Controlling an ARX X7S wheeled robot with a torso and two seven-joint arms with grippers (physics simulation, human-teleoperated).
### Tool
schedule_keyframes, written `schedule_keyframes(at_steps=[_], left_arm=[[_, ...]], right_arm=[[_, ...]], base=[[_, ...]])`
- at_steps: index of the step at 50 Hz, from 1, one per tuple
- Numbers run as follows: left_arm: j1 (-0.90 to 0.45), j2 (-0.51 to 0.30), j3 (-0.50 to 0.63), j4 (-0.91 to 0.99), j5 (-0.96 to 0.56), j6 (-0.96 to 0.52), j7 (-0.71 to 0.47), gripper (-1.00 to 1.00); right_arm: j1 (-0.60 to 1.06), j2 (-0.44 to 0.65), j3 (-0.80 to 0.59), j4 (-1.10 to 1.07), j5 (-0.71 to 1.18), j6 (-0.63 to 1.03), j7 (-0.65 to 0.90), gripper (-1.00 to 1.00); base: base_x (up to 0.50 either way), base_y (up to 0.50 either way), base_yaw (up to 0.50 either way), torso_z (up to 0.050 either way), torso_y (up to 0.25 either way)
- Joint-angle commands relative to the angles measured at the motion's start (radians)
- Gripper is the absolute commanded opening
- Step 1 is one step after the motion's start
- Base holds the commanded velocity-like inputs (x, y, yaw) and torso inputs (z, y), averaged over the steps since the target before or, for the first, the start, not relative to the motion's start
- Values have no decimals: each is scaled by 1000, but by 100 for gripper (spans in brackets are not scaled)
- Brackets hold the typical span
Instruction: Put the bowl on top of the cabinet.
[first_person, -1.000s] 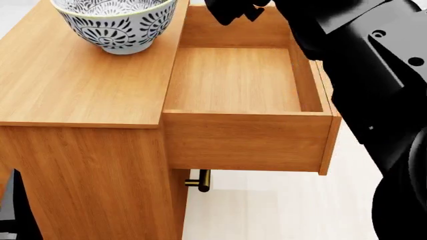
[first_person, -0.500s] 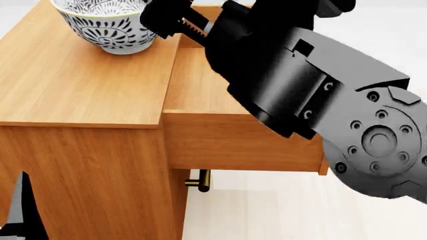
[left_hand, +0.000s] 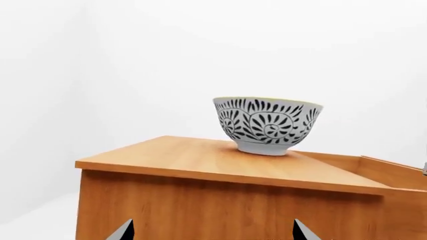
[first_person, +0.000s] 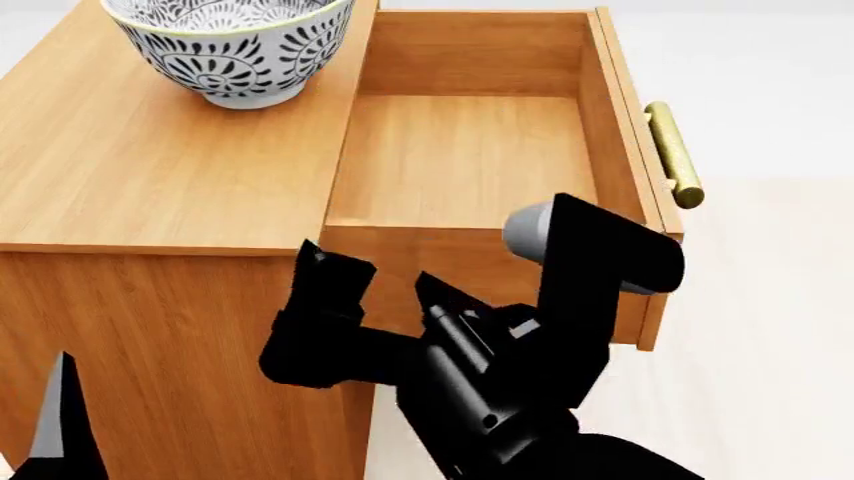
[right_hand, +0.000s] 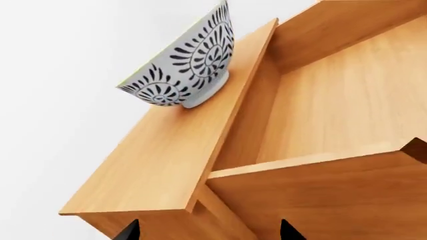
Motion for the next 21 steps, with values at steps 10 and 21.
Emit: schedule_keyframes(at_steps=[10, 21], left_arm=[[-5, 18, 0, -16, 41, 10, 20, 100], [-6, 15, 3, -19, 41, 12, 20, 100]], right_arm=[[-311, -42, -82, 29, -565, -153, 147, 100], [-414, -106, -101, 112, -831, -109, 268, 100]], base=[[0, 0, 0, 0, 0], [0, 0, 0, 0, 0]])
